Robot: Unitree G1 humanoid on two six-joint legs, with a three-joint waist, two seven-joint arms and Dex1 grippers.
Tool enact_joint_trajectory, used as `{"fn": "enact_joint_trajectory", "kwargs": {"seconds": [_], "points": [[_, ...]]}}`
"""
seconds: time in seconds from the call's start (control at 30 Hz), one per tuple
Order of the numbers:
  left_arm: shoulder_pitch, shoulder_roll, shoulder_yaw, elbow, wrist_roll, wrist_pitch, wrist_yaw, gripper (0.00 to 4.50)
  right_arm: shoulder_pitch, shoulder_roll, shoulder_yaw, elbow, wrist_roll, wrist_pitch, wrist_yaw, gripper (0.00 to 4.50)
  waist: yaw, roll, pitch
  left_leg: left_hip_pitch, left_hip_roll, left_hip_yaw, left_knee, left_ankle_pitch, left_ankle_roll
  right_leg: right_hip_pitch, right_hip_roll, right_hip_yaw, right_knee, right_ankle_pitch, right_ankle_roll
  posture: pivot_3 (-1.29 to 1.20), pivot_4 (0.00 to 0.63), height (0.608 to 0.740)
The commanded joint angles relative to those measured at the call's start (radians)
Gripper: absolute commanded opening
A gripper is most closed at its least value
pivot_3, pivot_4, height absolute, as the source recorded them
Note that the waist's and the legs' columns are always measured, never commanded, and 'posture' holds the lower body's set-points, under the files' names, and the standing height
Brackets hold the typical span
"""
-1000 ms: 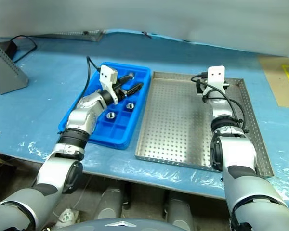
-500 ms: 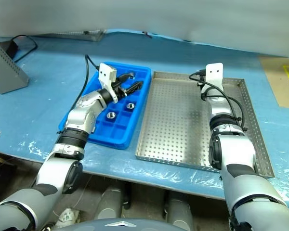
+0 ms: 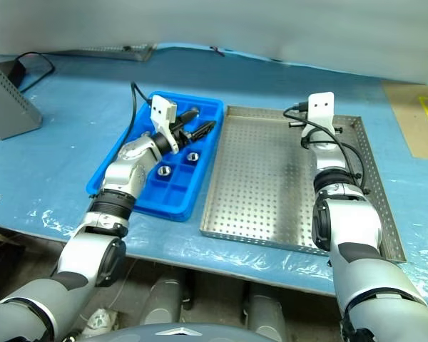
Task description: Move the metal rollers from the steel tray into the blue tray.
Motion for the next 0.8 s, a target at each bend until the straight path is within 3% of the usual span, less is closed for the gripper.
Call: {"fn": "enact_joint_trajectory", "kwargs": {"seconds": [0.03, 0.33, 0.8], "points": [[-0.009, 0.008, 0.009, -0.039, -0.01, -0.002, -0.007, 4.02, -0.001, -0.001, -0.003, -0.029, 0.006, -0.042, 0.009, 1.28, 0.0, 0.0, 0.0, 0.0, 0.0, 0.0, 0.0, 0.0, 0.0, 0.0, 0.0, 0.0, 0.0, 0.0, 0.0, 0.19, 0.15, 0.74], [-0.022, 0.004, 0.003, -0.034, -0.008, 0.007, -0.011, 4.02, -0.004, 0.0, -0.005, -0.021, 0.008, -0.028, -0.003, 4.44, -0.001, 0.0, 0.0, 0.0, 0.0, 0.0, 0.0, 0.0, 0.0, 0.0, 0.0, 0.0, 0.0, 0.0, 0.0, 0.18, 0.15, 0.74], [-0.031, 0.013, 0.004, -0.027, -0.008, 0.013, -0.035, 4.02, 0.01, -0.01, -0.025, -0.029, 0.022, -0.03, -0.034, 4.48, -0.003, 0.0, 0.0, 0.0, 0.0, 0.0, 0.0, 0.0, 0.0, 0.0, 0.0, 0.0, 0.0, 0.0, 0.0, 0.16, 0.15, 0.74]]}}
